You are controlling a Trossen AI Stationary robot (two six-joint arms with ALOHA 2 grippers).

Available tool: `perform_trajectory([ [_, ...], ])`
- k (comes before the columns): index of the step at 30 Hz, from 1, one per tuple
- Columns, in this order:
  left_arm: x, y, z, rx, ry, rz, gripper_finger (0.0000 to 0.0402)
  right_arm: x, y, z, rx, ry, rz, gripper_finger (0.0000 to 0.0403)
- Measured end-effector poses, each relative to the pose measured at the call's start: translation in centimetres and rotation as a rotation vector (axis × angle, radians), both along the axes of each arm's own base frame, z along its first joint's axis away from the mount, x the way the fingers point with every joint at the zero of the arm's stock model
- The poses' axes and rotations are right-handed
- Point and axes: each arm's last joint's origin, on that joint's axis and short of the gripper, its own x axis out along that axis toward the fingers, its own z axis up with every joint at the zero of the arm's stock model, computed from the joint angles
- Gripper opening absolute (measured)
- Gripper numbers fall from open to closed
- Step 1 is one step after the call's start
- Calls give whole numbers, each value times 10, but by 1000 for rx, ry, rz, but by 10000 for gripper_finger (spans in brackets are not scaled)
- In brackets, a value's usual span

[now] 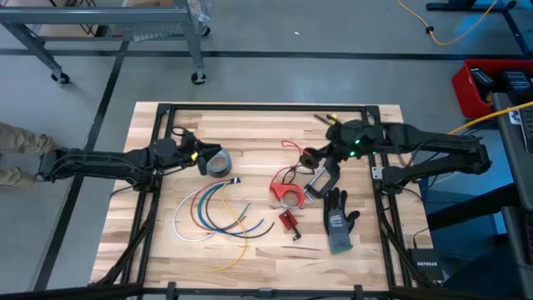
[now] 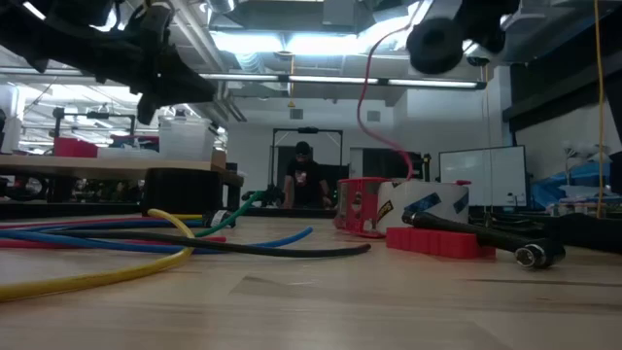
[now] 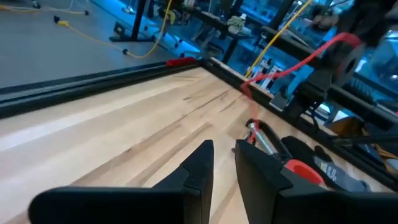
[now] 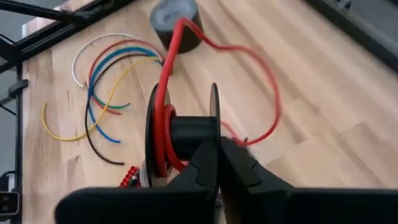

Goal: Coil cords
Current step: Coil the red wire onto the spool

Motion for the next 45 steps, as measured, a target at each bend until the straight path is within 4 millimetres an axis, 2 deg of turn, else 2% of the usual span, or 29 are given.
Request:
perform_trajectory([
  [3,8,-1,1,17,-35,-15,58,9,1,-26,42,-38,38,3],
  [7,17,-3,4,62,-87,-39,58,22,2,-48,77,-225,119,3],
  [14,28,-7,-1,35,-112,-70,58,32,2,-67,7,-470,181,3],
  [22,40,-9,-17,-126,-84,-134,59,50,0,-65,-148,-646,236,3],
  [28,54,-11,-15,-120,-129,-160,59,56,-1,-66,-252,-678,272,3],
  [31,64,-10,-4,-23,-170,-174,59,56,-1,-64,-311,-695,291,3],
  [37,84,-9,13,319,-127,-194,59,56,-1,-53,-460,-790,296,3],
  [45,112,-7,14,450,-49,-207,59,54,-11,-43,-533,-873,235,3],
])
